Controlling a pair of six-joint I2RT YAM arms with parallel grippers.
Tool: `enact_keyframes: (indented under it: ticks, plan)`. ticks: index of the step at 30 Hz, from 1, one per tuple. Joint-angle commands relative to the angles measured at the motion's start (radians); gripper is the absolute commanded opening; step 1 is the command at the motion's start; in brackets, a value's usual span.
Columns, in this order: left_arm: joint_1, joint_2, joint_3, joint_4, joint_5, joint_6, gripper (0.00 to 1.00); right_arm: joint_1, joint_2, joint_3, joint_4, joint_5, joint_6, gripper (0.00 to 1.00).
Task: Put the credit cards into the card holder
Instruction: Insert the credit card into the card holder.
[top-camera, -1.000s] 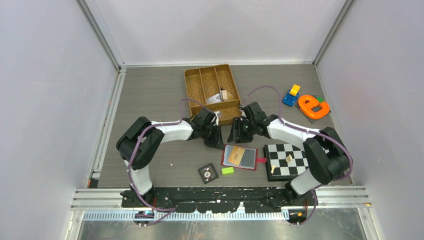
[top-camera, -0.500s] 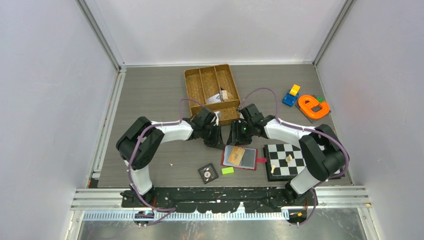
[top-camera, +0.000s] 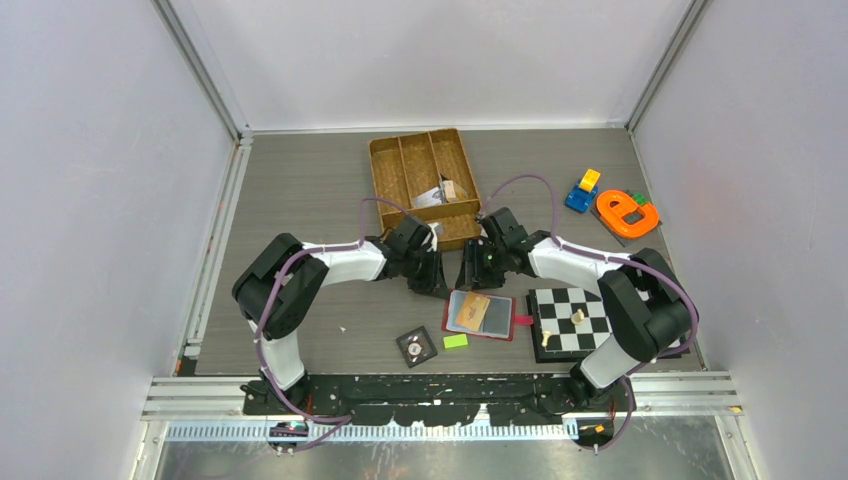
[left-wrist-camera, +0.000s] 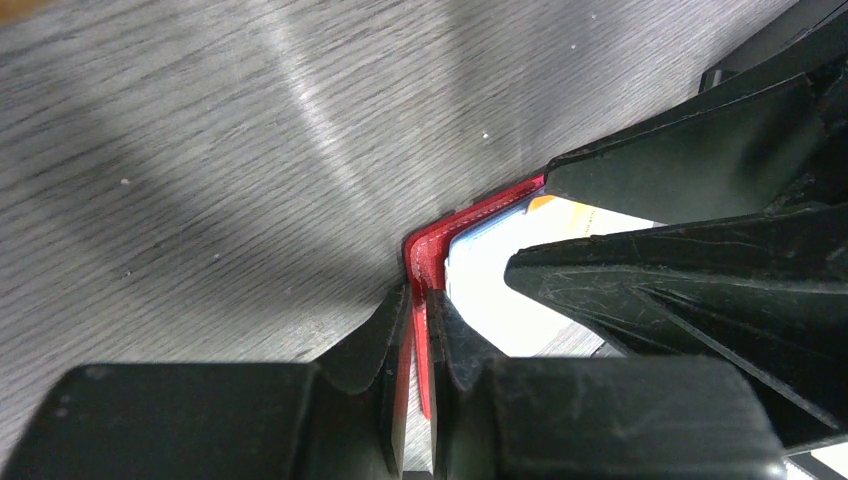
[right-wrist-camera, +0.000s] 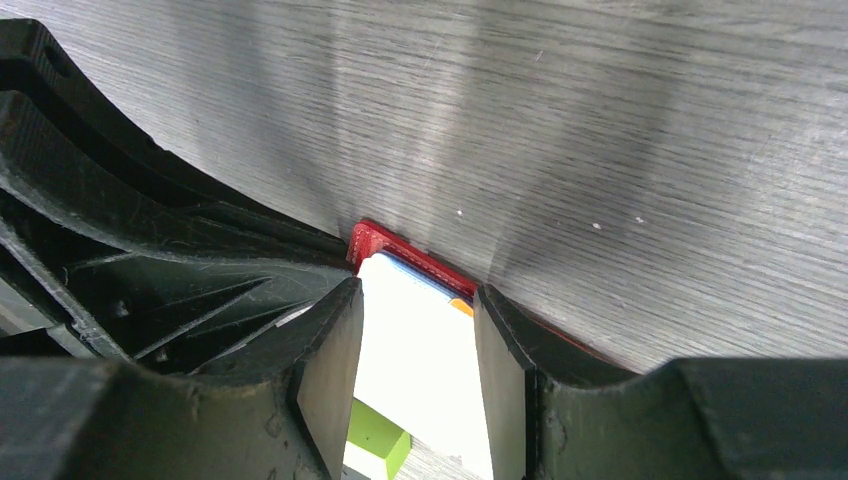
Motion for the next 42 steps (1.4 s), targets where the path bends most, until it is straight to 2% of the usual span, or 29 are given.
enact_keyframes:
  ticks: [1,12,22,26,32,36,42]
  plan:
    - [-0.007,-0.018,-0.018,0.013,-0.024,0.006,0.13,0.006,-0.006,0.013,0.008,-0.008,-0.007,0.5]
    - [-0.008,-0.023,-0.024,0.017,-0.024,0.003,0.13,0.011,0.022,0.002,0.022,-0.084,-0.007,0.49]
    - [-0.008,-0.028,-0.028,0.019,-0.027,0.003,0.13,0.015,-0.024,0.005,0.015,-0.095,0.018,0.49]
    - [-0.009,-0.038,-0.028,0.018,-0.03,0.001,0.12,0.017,-0.117,0.019,-0.037,-0.04,0.038,0.51]
    - [-0.019,-0.068,-0.03,0.019,-0.044,-0.005,0.14,0.015,-0.24,0.018,-0.218,0.184,0.107,0.54]
    - [-0.029,-0.064,-0.02,0.019,-0.046,-0.009,0.16,0.017,-0.255,-0.005,-0.282,0.222,0.148,0.53]
    - [-0.037,-0.046,-0.006,0.018,-0.044,-0.009,0.16,0.017,-0.224,-0.06,-0.249,0.215,0.187,0.51]
